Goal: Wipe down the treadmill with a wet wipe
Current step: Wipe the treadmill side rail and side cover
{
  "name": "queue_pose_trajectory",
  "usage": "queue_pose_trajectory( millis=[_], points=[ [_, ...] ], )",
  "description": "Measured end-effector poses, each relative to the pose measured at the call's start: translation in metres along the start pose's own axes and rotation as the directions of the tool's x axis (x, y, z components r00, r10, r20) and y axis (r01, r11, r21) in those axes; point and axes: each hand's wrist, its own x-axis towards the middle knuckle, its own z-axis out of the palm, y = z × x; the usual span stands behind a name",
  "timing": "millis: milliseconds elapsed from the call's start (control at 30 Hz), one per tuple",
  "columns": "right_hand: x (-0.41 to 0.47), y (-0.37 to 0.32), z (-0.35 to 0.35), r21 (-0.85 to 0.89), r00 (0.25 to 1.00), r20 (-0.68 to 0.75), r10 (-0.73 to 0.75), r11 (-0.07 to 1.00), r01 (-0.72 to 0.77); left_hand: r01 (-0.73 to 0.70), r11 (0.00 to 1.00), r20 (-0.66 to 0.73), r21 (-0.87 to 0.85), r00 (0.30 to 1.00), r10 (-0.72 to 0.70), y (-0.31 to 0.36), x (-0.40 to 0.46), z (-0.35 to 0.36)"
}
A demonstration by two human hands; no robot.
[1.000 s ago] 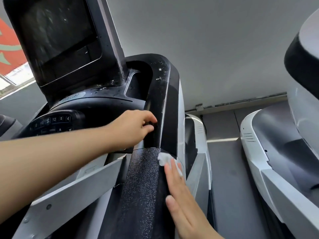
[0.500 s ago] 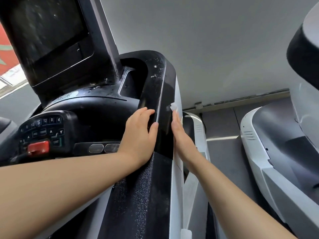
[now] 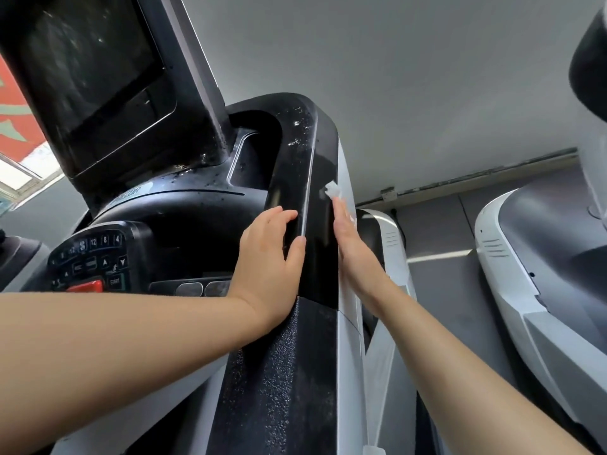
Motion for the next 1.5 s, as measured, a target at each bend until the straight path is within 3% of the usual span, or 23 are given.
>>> queue_pose_trajectory(
  millis=[167,300,533,633,700,767,867,1000,1167,1300,1400,1500],
  points=[
    [0.049,-0.011,-0.012,-0.032,0.999,-0.02,0.042,0.999,-0.043,0.006,0.999,0.011,0.036,1.0,-0.006,0.002,-0.001,-0.001],
    [0.068,0.001,-0.018,-0.032,0.987,-0.028,0.161,0.986,-0.162,0.012,0.998,0.005,0.066,1.0,-0.012,-0.001,-0.001,0.001],
    [0.031,0.0,-0.01,-0.07,0.99,0.034,-0.14,0.987,0.143,-0.011,0.998,0.013,0.059,1.0,0.011,-0.005,0.001,0.003],
    [0.069,-0.005,-0.017,-0.013,0.999,-0.037,0.022,1.0,-0.022,-0.021,0.999,0.005,0.049,1.0,0.021,-0.005,0.001,0.003],
    [0.069,0.007,-0.024,-0.009,0.968,-0.079,0.237,0.971,-0.239,-0.014,0.999,0.002,0.04,1.0,0.014,-0.004,-0.001,0.003],
    [0.042,0.022,-0.025,0.005,0.939,-0.066,0.338,0.941,-0.338,-0.022,0.999,-0.006,0.044,1.0,0.022,-0.006,-0.001,0.003],
    [0.004,0.028,-0.015,0.045,0.973,-0.03,0.228,0.973,-0.227,-0.038,0.998,-0.022,0.045,0.999,0.039,-0.009,-0.001,0.004],
    [0.033,0.023,-0.012,0.052,0.999,-0.015,0.041,0.998,-0.04,-0.053,0.998,-0.027,0.044,0.998,0.054,-0.01,0.001,0.005],
    [0.034,0.045,-0.025,0.084,0.921,-0.089,0.38,0.924,-0.373,-0.053,0.998,-0.03,0.042,0.998,0.054,-0.009,0.001,0.005],
    [-0.008,0.051,-0.011,0.101,0.96,-0.068,0.271,0.959,-0.264,-0.057,0.998,-0.034,0.027,0.998,0.058,-0.01,0.001,0.005],
    [0.013,0.038,-0.014,0.095,0.983,-0.045,0.178,0.98,-0.173,-0.052,0.998,-0.035,0.025,0.998,0.053,-0.01,0.002,0.006],
    [0.04,0.04,-0.025,0.105,0.951,-0.089,0.295,0.952,-0.286,-0.059,0.998,-0.04,0.038,0.997,0.06,-0.011,0.002,0.006]
  ],
)
